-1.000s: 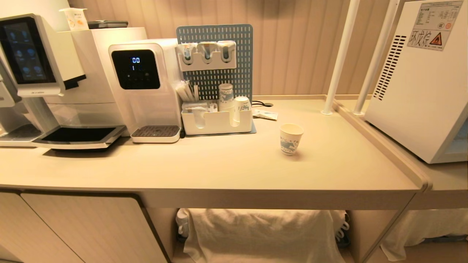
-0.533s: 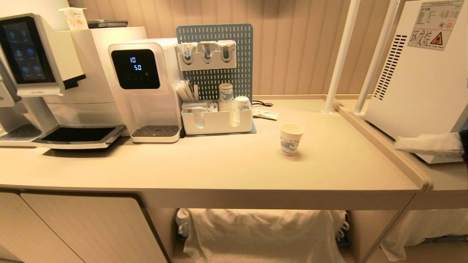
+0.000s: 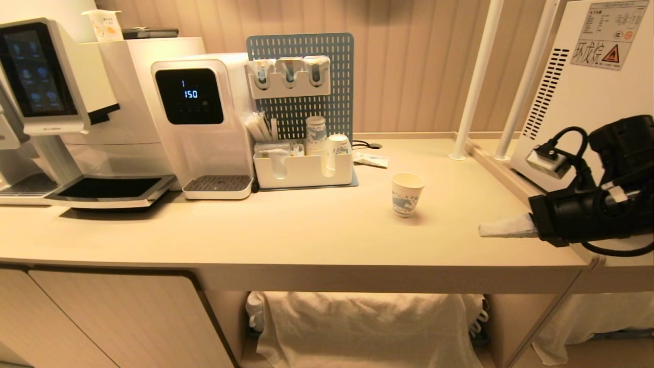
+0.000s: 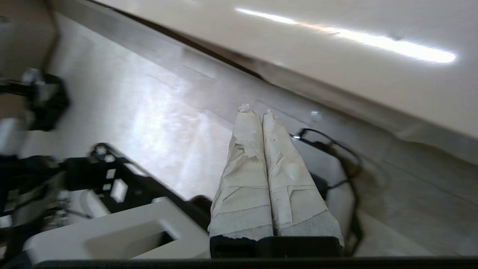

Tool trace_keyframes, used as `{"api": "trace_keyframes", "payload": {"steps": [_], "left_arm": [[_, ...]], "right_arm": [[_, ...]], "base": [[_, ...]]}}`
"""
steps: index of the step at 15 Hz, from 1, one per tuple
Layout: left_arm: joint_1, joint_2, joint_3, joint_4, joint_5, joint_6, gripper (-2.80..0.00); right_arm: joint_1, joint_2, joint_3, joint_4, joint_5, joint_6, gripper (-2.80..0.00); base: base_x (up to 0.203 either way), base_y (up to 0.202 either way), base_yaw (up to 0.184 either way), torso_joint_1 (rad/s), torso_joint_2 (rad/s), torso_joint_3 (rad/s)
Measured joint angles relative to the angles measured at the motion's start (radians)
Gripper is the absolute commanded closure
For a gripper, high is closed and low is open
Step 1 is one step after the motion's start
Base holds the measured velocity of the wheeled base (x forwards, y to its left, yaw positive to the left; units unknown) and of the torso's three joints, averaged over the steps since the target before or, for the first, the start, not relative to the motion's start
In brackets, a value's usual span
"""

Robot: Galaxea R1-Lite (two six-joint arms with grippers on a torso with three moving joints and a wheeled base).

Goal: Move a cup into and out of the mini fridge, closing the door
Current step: Put the paper cup in the freezer

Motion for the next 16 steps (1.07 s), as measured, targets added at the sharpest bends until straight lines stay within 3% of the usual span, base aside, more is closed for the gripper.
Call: {"api": "trace_keyframes", "payload": {"steps": [3,7,10,11,16], "left_arm": [[0.000,0.000,0.000,0.000,0.000,-0.001,0.00],[0.000,0.000,0.000,0.000,0.000,0.000,0.00],[0.000,0.000,0.000,0.000,0.000,0.000,0.00],[0.000,0.000,0.000,0.000,0.000,0.000,0.00],[0.000,0.000,0.000,0.000,0.000,0.000,0.00]], "right_arm": [[0.000,0.115,-0.087,-0.021,-0.141,-0.065,0.00],[0.034,0.239,-0.187,-0.173,-0.213,-0.067,0.00],[0.075,0.315,-0.225,-0.201,-0.229,-0.069,0.00],[0.089,0.339,-0.240,-0.209,-0.231,-0.069,-2.80],[0.144,0.435,-0.281,-0.350,-0.263,-0.069,-2.80]], "base": [[0.000,0.000,0.000,0.000,0.00,0.000],[0.000,0.000,0.000,0.000,0.00,0.000],[0.000,0.000,0.000,0.000,0.00,0.000],[0.000,0.000,0.000,0.000,0.00,0.000],[0.000,0.000,0.000,0.000,0.00,0.000]]}}
